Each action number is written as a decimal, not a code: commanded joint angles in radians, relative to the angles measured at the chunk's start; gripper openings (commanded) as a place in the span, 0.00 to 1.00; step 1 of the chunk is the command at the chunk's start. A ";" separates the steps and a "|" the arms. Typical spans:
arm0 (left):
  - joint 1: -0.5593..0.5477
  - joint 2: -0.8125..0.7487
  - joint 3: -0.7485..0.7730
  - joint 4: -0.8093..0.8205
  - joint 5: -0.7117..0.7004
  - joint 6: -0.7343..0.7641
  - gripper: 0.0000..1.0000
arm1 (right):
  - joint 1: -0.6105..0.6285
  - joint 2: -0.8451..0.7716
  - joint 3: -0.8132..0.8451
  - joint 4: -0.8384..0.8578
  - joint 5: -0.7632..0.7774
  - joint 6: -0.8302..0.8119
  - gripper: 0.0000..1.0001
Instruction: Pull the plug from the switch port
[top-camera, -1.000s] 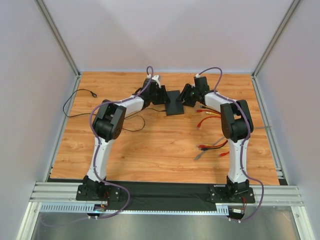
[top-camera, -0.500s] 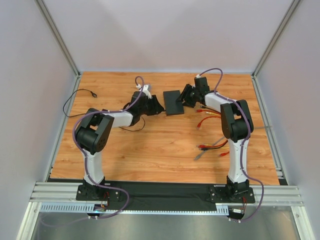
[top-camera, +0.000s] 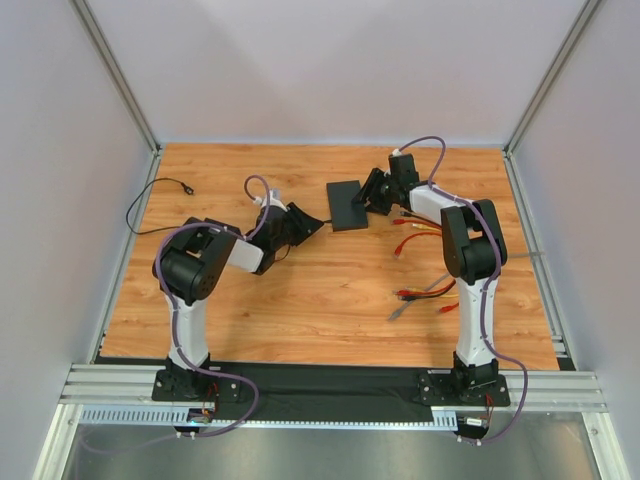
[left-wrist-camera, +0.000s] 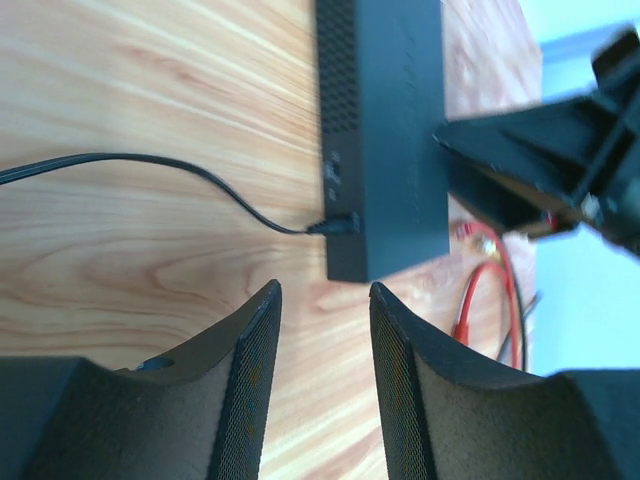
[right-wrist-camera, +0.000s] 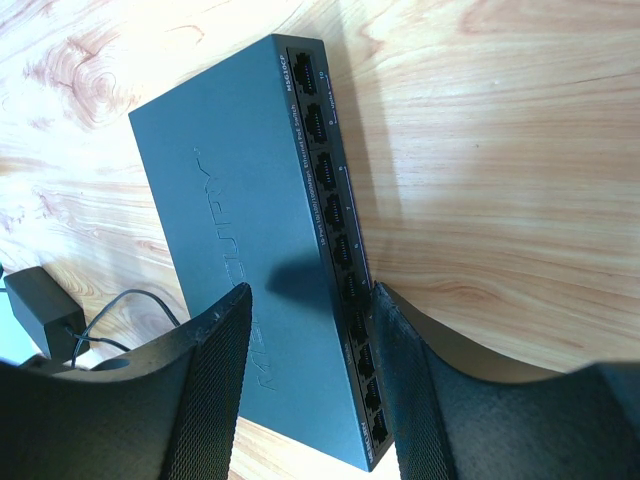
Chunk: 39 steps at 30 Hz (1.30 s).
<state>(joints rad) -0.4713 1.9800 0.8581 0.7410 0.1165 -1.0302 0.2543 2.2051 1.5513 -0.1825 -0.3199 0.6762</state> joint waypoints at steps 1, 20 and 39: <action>-0.003 0.049 0.013 0.095 -0.084 -0.204 0.49 | 0.000 -0.015 0.006 0.000 -0.002 0.003 0.54; -0.013 0.187 -0.005 0.150 -0.052 -0.570 0.47 | -0.009 -0.004 0.026 -0.017 -0.022 -0.012 0.53; -0.029 0.276 -0.011 0.287 -0.104 -0.674 0.45 | -0.009 0.001 0.026 -0.011 -0.027 -0.010 0.53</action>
<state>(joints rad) -0.4953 2.2097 0.8780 1.0489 0.0391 -1.6478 0.2474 2.2051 1.5524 -0.1886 -0.3321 0.6754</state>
